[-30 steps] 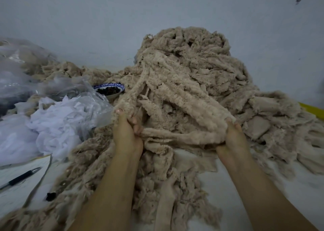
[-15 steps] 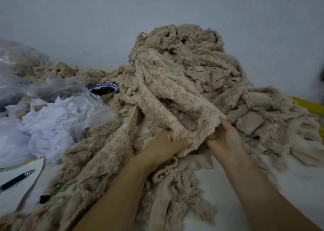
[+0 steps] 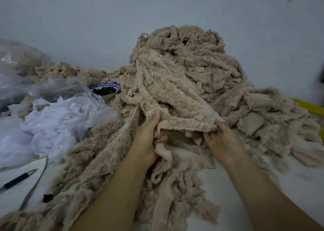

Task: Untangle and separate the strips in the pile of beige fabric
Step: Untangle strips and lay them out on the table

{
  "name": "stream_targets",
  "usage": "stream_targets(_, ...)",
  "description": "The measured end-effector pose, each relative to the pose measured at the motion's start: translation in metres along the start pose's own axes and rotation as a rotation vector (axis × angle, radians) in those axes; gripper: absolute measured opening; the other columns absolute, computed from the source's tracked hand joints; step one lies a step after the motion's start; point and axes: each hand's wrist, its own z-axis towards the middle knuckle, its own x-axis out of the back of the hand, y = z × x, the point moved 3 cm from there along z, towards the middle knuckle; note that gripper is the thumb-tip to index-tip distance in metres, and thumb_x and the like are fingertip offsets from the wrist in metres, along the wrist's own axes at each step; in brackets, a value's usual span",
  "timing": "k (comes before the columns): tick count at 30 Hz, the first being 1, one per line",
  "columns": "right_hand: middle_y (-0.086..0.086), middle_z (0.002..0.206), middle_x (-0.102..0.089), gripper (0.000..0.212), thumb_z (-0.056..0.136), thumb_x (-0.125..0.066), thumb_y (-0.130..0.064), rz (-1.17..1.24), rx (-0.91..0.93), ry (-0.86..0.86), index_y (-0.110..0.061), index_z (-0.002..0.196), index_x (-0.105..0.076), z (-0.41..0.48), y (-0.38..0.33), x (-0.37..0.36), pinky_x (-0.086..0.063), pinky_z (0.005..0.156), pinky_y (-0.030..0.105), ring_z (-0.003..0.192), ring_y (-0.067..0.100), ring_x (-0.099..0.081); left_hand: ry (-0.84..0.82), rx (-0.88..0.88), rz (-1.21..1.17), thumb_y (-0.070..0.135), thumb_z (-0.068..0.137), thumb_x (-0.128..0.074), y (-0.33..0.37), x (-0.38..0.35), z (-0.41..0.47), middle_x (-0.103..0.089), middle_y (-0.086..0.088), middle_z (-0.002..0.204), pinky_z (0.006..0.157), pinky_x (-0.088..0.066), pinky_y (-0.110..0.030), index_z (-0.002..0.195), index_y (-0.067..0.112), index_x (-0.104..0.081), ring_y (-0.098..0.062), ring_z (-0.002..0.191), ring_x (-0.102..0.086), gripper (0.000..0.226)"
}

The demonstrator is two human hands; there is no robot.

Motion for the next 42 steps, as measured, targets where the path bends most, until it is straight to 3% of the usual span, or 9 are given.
stream_targets(4, 0.000, 0.110, -0.055, 0.017, 0.097, -0.060, -0.023, -0.762, 0.404, 0.174, -0.021, 0.110, -0.049, -0.008, -0.006, 0.004, -0.047, 0.064, 0.021, 0.080, 0.004, -0.058, -0.026, 0.031, 0.027, 0.032, 0.083, -0.067, -0.004, -0.006, -0.002, -0.074, -0.014, 0.099, 0.068, -0.059, -0.032, 0.108, 0.005, -0.072, -0.024, 0.088, -0.073, 0.037)
stream_targets(7, -0.015, 0.114, -0.052, 0.013, 0.099, -0.053, -0.036, -1.059, 0.733, -0.110, -0.037, 0.112, -0.052, -0.029, 0.000, -0.017, -0.043, 0.058, 0.008, 0.075, -0.007, -0.056, -0.055, 0.025, 0.081, 0.031, 0.084, -0.066, -0.006, -0.010, -0.004, -0.075, -0.015, 0.099, 0.073, -0.059, -0.032, 0.092, 0.010, -0.080, -0.025, 0.094, -0.073, 0.027)
stream_targets(11, -0.020, 0.072, -0.065, 0.018, 0.104, -0.045, -0.036, -1.225, 0.474, -0.545, -0.047, 0.104, -0.060, -0.041, 0.032, -0.030, -0.046, 0.053, 0.015, 0.058, -0.001, -0.058, -0.125, 0.004, 0.112, 0.034, 0.088, -0.064, -0.006, -0.013, -0.006, -0.073, -0.018, 0.093, 0.075, -0.059, -0.037, 0.089, 0.007, -0.078, -0.029, 0.088, -0.072, 0.030)
stream_targets(15, 0.000, 0.093, -0.063, 0.012, 0.099, -0.051, -0.027, -1.632, 0.509, -0.468, -0.019, 0.102, -0.060, -0.030, 0.036, -0.017, -0.052, 0.076, 0.037, 0.084, 0.016, -0.061, -0.095, -0.038, 0.009, 0.035, 0.086, -0.059, 0.001, -0.015, -0.006, -0.073, -0.009, 0.087, 0.075, -0.058, -0.032, 0.083, 0.011, -0.079, -0.020, 0.088, -0.072, 0.031)
stream_targets(21, -0.002, 0.083, -0.058, 0.013, 0.098, -0.048, -0.011, -1.480, 0.450, -0.088, -0.018, 0.088, -0.053, 0.004, 0.011, -0.020, -0.037, 0.045, 0.009, 0.067, 0.008, -0.051, -0.056, -0.054, 0.047, 0.038, 0.084, -0.053, -0.007, -0.041, -0.021, -0.036, 0.002, 0.045, 0.093, -0.051, -0.036, 0.075, 0.005, -0.056, -0.012, 0.049, -0.047, 0.034)
stream_targets(28, 0.004, 0.091, -0.063, 0.019, 0.100, -0.046, -0.033, -2.133, 0.748, -0.039, -0.021, 0.098, -0.060, 0.031, 0.004, -0.041, -0.047, 0.070, 0.034, 0.088, 0.028, -0.062, 0.066, -0.136, 0.178, 0.036, 0.099, -0.047, -0.002, -0.065, -0.035, -0.037, 0.009, 0.039, 0.062, -0.047, -0.027, 0.064, 0.010, -0.060, -0.003, 0.036, -0.041, 0.046)
stream_targets(38, 0.005, 0.082, -0.053, 0.019, 0.099, -0.048, -0.015, -1.904, 0.541, 0.038, -0.014, 0.081, -0.051, 0.064, -0.021, -0.037, -0.041, 0.072, 0.035, 0.084, 0.029, -0.055, 0.117, -0.120, 0.070, 0.043, 0.099, -0.050, 0.018, -0.033, -0.021, -0.032, 0.006, 0.046, 0.042, -0.037, -0.023, 0.067, 0.015, -0.062, -0.009, 0.039, -0.028, 0.044)
stream_targets(40, 0.011, 0.086, -0.058, 0.018, 0.096, -0.051, -0.008, -1.900, 0.581, 0.026, -0.015, 0.079, -0.050, 0.059, -0.019, -0.047, -0.042, 0.071, 0.035, 0.082, 0.029, -0.055, 0.254, -0.149, 0.487, 0.045, 0.099, -0.052, 0.019, -0.018, -0.013, -0.061, -0.004, 0.069, 0.060, -0.052, -0.033, 0.086, 0.021, -0.075, -0.019, 0.061, -0.057, 0.035)
stream_targets(42, 0.012, 0.088, -0.060, 0.028, 0.094, -0.052, -0.006, -1.937, 0.677, -0.006, -0.020, 0.071, -0.044, 0.049, -0.014, -0.060, -0.039, 0.069, 0.033, 0.081, 0.029, -0.055, 0.323, -0.142, 0.985, 0.049, 0.095, -0.054, 0.015, -0.007, -0.007, -0.053, -0.010, 0.138, 0.102, -0.047, -0.045, 0.142, 0.017, -0.049, -0.028, 0.123, -0.054, 0.057)
